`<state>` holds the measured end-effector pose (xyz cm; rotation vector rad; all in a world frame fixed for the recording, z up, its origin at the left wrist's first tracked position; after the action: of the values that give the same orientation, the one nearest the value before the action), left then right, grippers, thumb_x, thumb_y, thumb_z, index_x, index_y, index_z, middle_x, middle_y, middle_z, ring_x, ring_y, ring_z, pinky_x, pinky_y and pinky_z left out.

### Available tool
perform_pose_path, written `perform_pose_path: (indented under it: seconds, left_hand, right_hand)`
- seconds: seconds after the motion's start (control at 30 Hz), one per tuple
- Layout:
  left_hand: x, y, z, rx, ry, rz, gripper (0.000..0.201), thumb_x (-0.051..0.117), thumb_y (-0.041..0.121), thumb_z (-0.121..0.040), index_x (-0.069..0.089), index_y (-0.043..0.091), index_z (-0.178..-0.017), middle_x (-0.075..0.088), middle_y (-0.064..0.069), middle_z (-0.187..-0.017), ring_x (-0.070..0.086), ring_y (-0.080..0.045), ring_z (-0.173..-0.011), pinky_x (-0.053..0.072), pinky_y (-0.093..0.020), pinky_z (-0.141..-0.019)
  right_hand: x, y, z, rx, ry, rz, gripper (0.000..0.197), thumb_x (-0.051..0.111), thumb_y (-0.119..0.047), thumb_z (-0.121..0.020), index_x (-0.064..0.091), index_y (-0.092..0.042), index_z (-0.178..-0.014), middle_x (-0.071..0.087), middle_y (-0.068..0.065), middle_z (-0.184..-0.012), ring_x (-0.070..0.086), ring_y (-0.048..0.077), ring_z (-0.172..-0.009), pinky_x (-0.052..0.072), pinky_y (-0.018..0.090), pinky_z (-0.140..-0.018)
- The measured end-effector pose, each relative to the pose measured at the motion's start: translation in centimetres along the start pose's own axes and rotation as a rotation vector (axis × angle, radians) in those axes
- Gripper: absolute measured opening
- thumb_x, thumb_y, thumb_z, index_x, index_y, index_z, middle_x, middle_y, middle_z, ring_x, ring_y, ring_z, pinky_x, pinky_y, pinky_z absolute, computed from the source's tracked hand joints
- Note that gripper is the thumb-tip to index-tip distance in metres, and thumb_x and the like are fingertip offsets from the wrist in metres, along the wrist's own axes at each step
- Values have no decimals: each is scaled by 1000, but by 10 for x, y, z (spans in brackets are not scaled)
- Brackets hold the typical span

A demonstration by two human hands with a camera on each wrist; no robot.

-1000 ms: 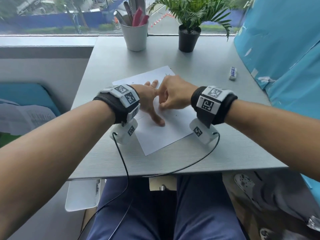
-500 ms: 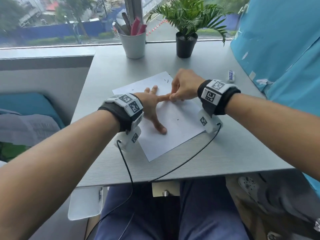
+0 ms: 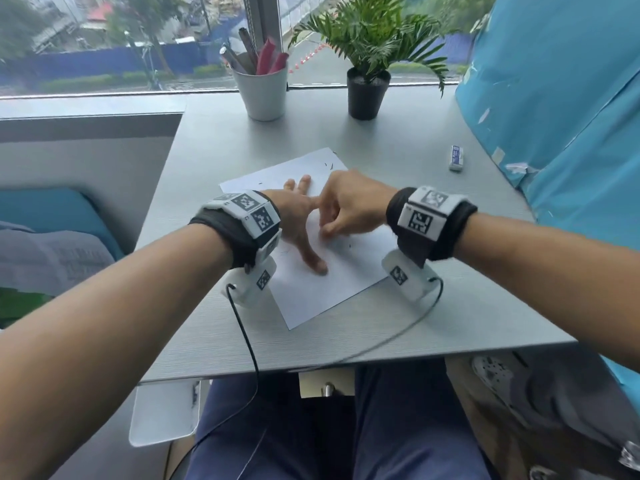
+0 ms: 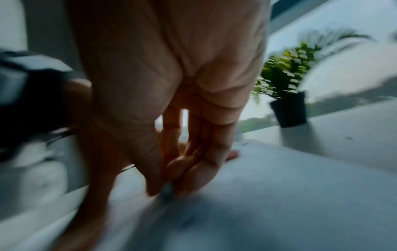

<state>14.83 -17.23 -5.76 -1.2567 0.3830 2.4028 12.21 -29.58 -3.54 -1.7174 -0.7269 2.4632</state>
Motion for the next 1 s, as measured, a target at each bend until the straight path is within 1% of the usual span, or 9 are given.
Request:
perform_pose_path:
  seconds: [0.13,0.2,0.3,0.47,0.63,0.73,0.8,0.93,1.0]
  left_hand:
    - [-1,2,-1,2,3,17,146,88,70,-44,-11,56,-150,-26,-2,-164,-17,-27,-152,10,-63,-120]
    - [-1,1,-2,-2,-1,8,146,87,72,-44,-9,52,-152,-26,-2,-164,-17,-26,-152,11,-62,-120]
    - [-1,-2,-3,-4,-8,-17,148,86,74,-44,-8,44,-155,-29,-2,-163,-18,-24,-152,11,-59,-122]
    - [-2,1,-1,-3,-12,0,148,87,72,-42,-12,57,-149,-26,0,-164,-17,-26,-152,12,-65,-119]
    - [-3,2,-1,-8,-17,-46,150,87,73,-44,-10,45,-154,-27,-3,-163,-16,-26,-152,12,-60,-121]
    - [-4,4,-2,-9,-22,-39,148,88,72,-42,-13,56,-150,-26,-4,-164,-15,-29,-152,12,-62,-120]
    - [-5,4,-1,-13,-27,-41,148,88,72,-42,-14,57,-149,-26,-4,-163,-15,-30,-152,11,-63,-120]
    - [-7,6,-3,-13,-32,-96,145,87,73,-43,-4,51,-154,-28,-7,-163,-14,-31,-152,11,-59,-121]
    - [-7,7,-3,-18,-35,-101,147,88,72,-41,-8,55,-151,-27,-7,-163,-13,-32,-153,13,-61,-120]
  right_hand:
    - [-34,32,-15,147,161,1,9,80,-17,-71,76,-10,-75,69,3,-64,61,11,-53,45,18,-52]
    - [-20,17,-12,83,141,47,6,78,-16,-70,73,-14,-68,69,3,-68,62,14,-61,50,22,-54]
    - [2,-1,-1,-10,21,23,8,77,-19,-70,72,-19,-64,64,-6,-60,61,9,-56,49,22,-50]
    - [-32,31,-11,139,161,-18,8,80,-16,-72,72,-15,-68,68,0,-63,63,10,-55,47,21,-55]
    - [0,3,1,-12,-18,24,9,80,-22,-71,73,-21,-66,68,-5,-63,61,7,-56,45,19,-52]
    - [-30,33,-9,135,119,-35,7,80,-17,-72,75,-13,-73,68,0,-62,62,10,-52,45,17,-50]
    - [-33,35,-9,137,180,21,6,79,-17,-72,75,-12,-73,67,-1,-63,61,11,-56,46,17,-51]
    - [2,1,8,-49,-16,50,9,78,-22,-71,71,-22,-64,64,-9,-60,57,4,-53,41,16,-48]
    - [-11,14,1,0,-2,20,7,80,-22,-72,74,-21,-68,67,-7,-60,59,4,-51,42,17,-50]
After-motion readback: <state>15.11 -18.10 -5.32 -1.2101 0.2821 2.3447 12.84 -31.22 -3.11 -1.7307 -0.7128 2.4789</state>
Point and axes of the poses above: each hand's wrist, its own z-axis away from the middle knuckle, its own x-axis out of the palm, y = z × x, the point moved 3 cm from there along -z, towards the middle knuckle
